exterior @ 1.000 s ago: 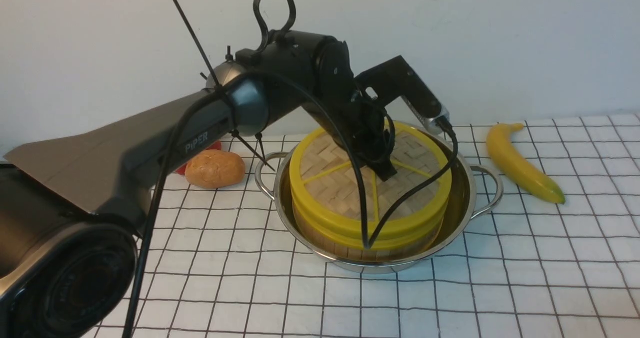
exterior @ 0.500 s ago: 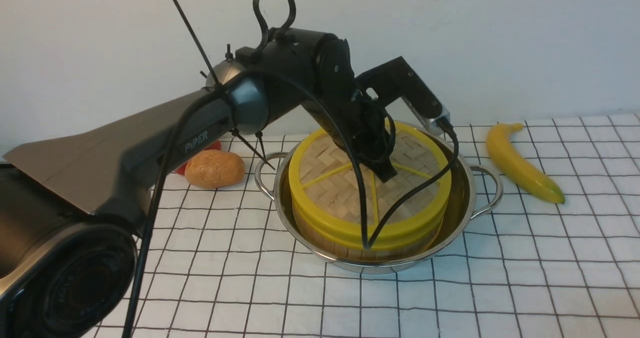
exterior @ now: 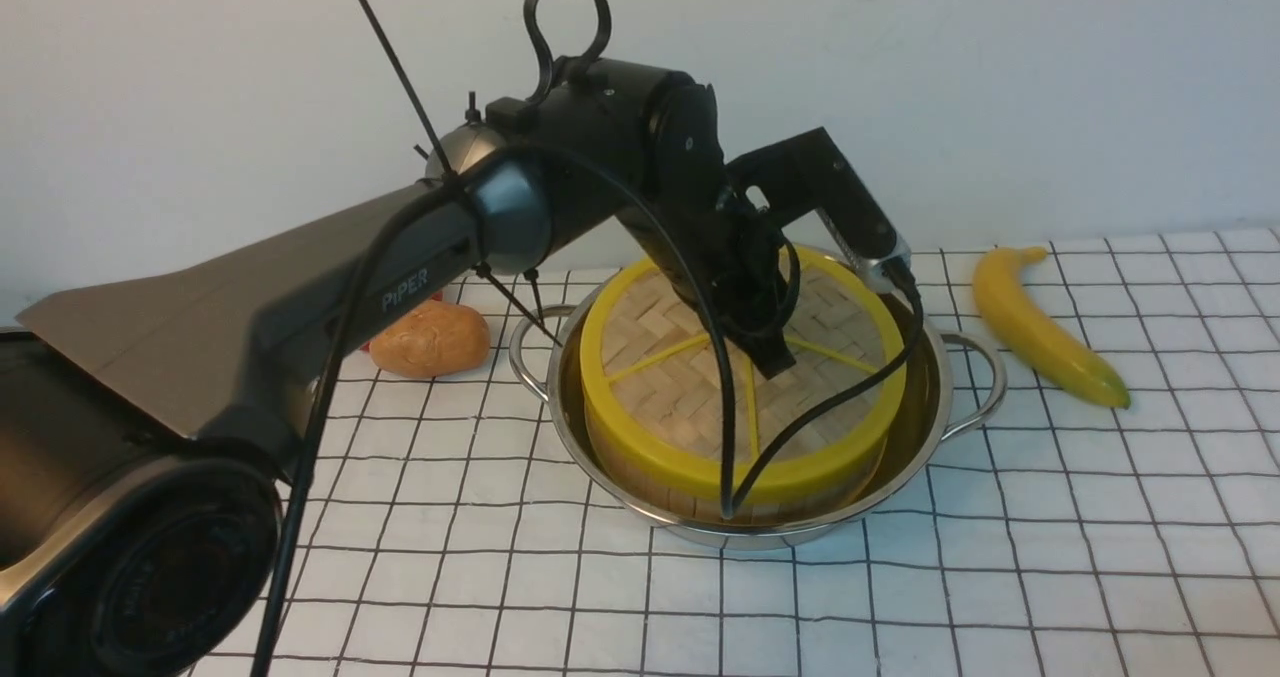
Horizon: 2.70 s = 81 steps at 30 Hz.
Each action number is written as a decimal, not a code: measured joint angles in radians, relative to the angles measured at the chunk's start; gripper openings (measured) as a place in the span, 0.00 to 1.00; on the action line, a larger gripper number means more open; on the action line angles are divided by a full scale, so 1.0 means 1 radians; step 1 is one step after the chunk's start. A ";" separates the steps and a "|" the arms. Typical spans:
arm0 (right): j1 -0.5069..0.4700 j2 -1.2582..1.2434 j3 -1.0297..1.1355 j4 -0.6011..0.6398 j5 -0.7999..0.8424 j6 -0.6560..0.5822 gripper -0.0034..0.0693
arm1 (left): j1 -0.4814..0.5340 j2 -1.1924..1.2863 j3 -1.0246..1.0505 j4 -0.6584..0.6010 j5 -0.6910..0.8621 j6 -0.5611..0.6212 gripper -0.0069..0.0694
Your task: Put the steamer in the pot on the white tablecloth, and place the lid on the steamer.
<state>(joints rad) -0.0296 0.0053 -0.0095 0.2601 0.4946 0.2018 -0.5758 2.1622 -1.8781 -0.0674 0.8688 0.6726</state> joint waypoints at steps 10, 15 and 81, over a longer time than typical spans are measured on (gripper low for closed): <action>0.000 0.000 0.000 0.000 0.000 0.001 0.38 | 0.001 0.000 0.000 0.001 0.001 0.000 0.25; 0.000 0.000 0.000 0.000 0.000 0.003 0.38 | 0.010 0.000 0.000 -0.003 -0.005 -0.010 0.25; 0.000 0.000 0.000 0.000 0.002 0.002 0.38 | 0.353 -1.156 0.785 0.137 -0.272 -0.472 0.20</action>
<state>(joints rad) -0.0296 0.0053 -0.0095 0.2601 0.4968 0.2040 -0.2223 1.0064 -1.0933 0.0698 0.5970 0.2008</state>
